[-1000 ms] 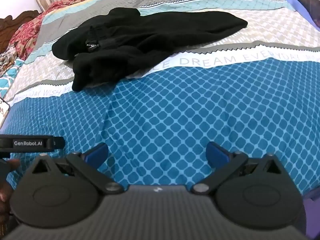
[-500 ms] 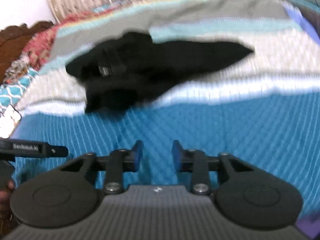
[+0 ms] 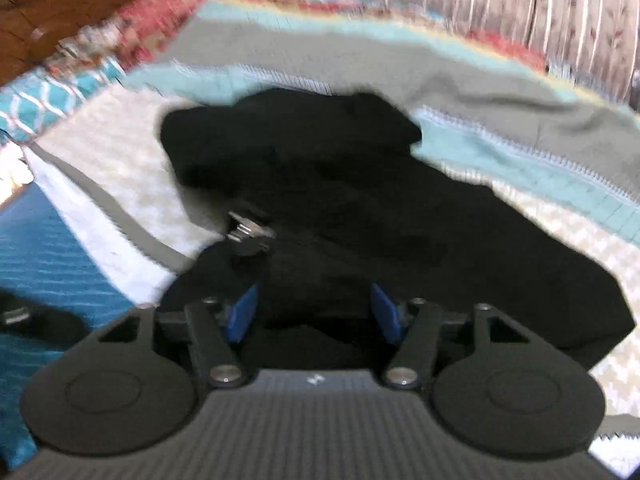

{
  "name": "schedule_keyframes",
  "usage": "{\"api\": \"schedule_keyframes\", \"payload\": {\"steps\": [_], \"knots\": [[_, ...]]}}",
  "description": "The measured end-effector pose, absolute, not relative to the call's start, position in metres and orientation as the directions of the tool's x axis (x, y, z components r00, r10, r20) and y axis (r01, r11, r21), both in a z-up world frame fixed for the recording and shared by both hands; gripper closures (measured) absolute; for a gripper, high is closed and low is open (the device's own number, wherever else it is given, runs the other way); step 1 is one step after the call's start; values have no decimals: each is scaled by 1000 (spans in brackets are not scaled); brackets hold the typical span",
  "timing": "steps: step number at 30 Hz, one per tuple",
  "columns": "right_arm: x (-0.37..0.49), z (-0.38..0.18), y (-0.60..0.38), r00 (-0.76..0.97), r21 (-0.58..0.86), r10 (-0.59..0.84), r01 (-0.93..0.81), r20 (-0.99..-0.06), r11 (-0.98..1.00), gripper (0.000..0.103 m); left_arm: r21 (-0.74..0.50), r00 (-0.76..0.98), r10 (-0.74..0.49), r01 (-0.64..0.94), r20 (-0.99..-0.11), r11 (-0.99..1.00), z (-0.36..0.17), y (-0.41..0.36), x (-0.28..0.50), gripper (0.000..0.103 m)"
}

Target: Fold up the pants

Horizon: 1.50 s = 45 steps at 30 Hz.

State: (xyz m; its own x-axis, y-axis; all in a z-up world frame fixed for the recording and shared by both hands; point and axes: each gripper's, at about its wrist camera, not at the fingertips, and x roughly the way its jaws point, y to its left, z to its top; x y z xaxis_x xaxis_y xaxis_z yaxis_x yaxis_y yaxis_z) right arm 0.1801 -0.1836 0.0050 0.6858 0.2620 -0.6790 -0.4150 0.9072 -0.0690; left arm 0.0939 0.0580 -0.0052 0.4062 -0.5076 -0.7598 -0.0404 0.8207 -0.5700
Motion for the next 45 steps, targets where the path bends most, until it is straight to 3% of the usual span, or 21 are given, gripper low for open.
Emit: {"api": "schedule_keyframes", "payload": {"steps": [1,2,3,6,8,9,10,11,13,16,20,25,29,31,33,35,37,42,43,45], "knots": [[185,4,-188,679,-62,256,-407,-689,912,75,-582,399,-520,-45,-756,812,-8,55,97,4],[186,6,-198,689,-46,251,-381,-680,923,92,-593,394,-532,-44,-750,804,-11,53,100,1],[185,16,-213,724,-17,242,-331,-646,944,96,-605,391,-543,-45,-743,795,-15,49,104,0],[176,53,-277,798,180,254,-185,-547,966,95,-652,338,-595,-80,-729,754,-33,29,123,0],[162,76,-312,843,225,196,-92,-501,970,96,-671,322,-613,-108,-722,733,-44,16,135,1],[156,85,-325,856,227,162,-53,-491,972,96,-666,343,-599,-118,-724,737,-46,11,138,8],[149,93,-336,864,235,140,-26,-484,972,96,-656,371,-580,-115,-725,746,-43,9,141,58],[144,101,-345,871,247,128,-7,-475,969,95,-640,372,-564,-114,-737,760,-43,7,144,86],[129,116,-364,891,277,104,25,-441,960,95,-659,366,-576,-161,-731,735,-42,17,147,90],[117,143,-377,923,298,78,42,-378,954,96,-642,476,-526,-111,-705,759,-10,47,130,91],[103,181,-384,959,346,48,54,-280,937,96,-693,558,-555,-51,-617,719,35,117,92,91],[82,194,-431,980,465,-16,108,-198,878,96,-604,658,-398,-108,-639,790,71,206,25,91],[64,161,-457,958,494,-99,226,-270,839,95,-564,635,-285,-291,-718,773,35,242,0,88],[66,122,-468,912,494,-149,337,-381,802,90,-527,589,-245,-372,-771,764,6,239,0,80],[74,74,-477,818,428,-226,486,-528,762,67,-499,554,-223,-416,-802,760,-16,233,1,69],[71,38,-486,728,387,-285,604,-623,697,63,-512,555,-233,-423,-798,748,-21,234,-2,61],[58,16,-491,725,448,-277,632,-631,632,62,-518,567,-239,-403,-788,754,-17,226,-1,46],[54,11,-471,775,454,-214,543,-595,707,57,-513,556,-237,-414,-796,752,-18,227,5,42],[56,14,-462,796,441,-187,495,-575,749,54,-513,556,-237,-415,-797,751,-20,228,5,41],[49,18,-445,830,384,-149,399,-537,833,36,-511,551,-237,-420,-800,750,-23,230,5,41]]}}
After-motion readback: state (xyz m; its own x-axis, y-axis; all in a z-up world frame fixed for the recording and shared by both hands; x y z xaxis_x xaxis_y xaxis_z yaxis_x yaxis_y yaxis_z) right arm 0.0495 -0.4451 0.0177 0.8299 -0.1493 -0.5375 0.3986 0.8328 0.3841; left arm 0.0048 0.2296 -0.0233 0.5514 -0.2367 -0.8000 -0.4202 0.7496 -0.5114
